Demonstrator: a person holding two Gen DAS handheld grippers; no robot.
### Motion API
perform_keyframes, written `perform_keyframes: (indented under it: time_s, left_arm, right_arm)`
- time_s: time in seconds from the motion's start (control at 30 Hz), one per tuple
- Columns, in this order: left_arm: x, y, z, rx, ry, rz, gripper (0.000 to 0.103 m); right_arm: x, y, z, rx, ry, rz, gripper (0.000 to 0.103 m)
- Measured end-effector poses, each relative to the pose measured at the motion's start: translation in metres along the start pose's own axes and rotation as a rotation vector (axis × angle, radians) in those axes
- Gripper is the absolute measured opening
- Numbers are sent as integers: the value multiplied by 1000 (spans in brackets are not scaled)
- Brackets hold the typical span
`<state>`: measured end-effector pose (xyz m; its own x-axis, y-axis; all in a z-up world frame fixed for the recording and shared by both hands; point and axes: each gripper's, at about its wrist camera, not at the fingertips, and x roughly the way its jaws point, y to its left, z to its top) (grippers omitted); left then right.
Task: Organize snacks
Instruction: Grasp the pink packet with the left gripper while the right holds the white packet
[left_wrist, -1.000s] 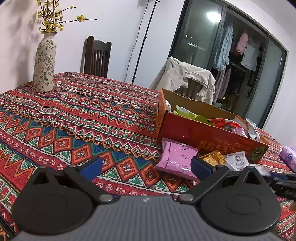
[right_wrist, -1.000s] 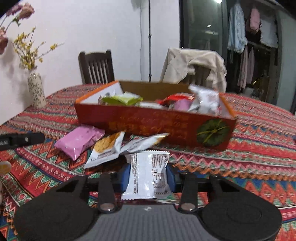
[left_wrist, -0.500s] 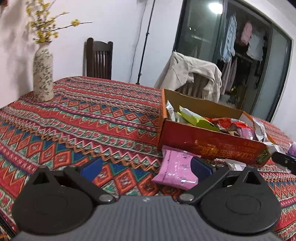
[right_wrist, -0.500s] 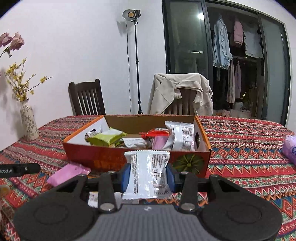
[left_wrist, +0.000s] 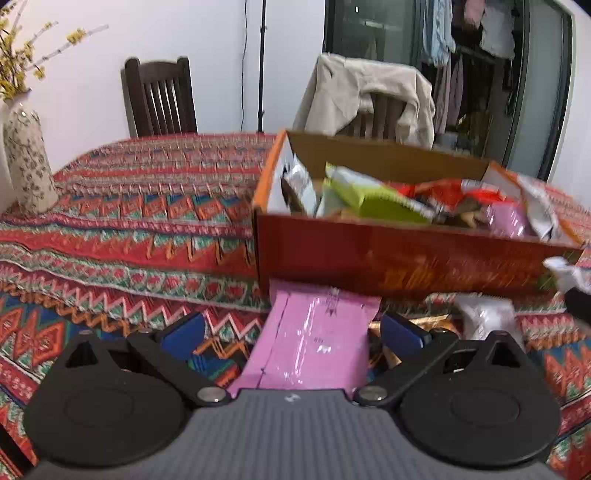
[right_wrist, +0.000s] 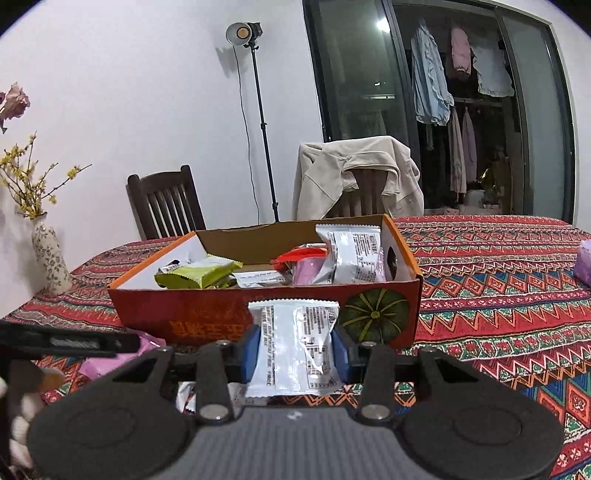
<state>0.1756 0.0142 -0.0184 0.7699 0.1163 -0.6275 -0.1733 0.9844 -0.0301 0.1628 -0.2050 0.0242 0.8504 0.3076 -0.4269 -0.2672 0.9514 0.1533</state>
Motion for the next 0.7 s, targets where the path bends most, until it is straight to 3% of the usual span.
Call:
perform_keyframes:
  time_s: [0.07, 0.43, 0.53, 0.57, 0.7]
  left_arm:
    - [8, 3, -2, -13, 34, -1, 103]
    - [11, 3, -7, -5, 30, 19, 102]
    - [6, 3, -7, 1, 2, 26, 81]
    - [4, 2, -7, 3, -11, 31, 62]
    - [0, 8, -7, -25, -24, 7, 62]
  right_arm:
    - [0, 1, -1, -4, 0, 0, 40]
    - [-1, 5, -2, -19, 1, -2, 41]
    - [0, 5, -3, -20, 3, -6, 41]
    - [-1, 5, -3, -20, 3, -7, 41]
    - [-3, 7, -4, -33, -14, -14, 41]
